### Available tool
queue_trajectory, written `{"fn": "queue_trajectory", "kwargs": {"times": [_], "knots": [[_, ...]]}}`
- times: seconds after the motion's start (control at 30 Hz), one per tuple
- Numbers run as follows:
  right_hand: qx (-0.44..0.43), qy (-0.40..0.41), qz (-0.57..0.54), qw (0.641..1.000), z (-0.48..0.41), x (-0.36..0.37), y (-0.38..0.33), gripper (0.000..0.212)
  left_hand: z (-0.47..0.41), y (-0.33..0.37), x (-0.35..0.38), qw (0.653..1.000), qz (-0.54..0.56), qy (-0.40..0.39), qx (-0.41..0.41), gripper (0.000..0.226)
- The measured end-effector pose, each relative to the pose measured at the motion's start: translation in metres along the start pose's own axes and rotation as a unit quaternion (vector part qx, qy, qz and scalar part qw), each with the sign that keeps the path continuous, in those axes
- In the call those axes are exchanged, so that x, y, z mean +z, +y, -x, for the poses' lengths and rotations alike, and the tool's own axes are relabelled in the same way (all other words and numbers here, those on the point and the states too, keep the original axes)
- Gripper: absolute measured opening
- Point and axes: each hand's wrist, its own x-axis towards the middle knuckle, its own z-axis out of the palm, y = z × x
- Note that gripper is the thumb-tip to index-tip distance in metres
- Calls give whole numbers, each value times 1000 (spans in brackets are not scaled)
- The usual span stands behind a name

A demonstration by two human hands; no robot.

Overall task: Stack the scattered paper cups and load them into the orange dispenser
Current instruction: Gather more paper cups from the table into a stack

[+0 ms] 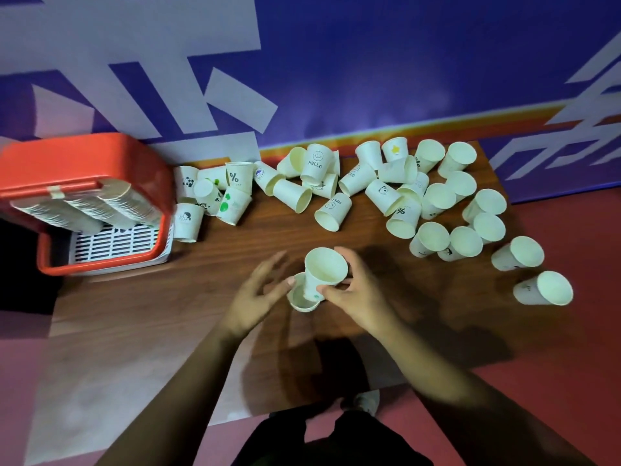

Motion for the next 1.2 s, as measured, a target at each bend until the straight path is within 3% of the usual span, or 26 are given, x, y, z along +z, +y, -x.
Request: {"fn": "queue_trajectory", "kwargs": {"times": [0.1,0.3,0.43,0.7,0.8,0.9,1.03,1.2], "knots": [[-30,-11,21,999,2,13,-6,79,-1,7,-10,998,32,-48,12,69],[-49,-13,108,993,9,30,-3,78,-13,-13,-15,994,-63,-84,24,61],[-50,-31,171,984,18,35,10,76,-13,-35,-11,976,-192,-82,65,63],[-28,-28,178,983,19,32,16,73,-14,-29,-11,956,-265,-86,88,60],[-10,1,191,982,16,1,19,63,-19,-13,-6,961,-267,-47,62,67],[-4,44,228,973,9,-52,33,54,-29,7,14,962,-261,-26,83,50],[-8,125,282,951,-4,-136,70,44,-49,44,69,964,-249,-14,95,41],[18,135,333,933,-26,-214,105,40,-88,73,156,963,-252,-29,87,45]]}}
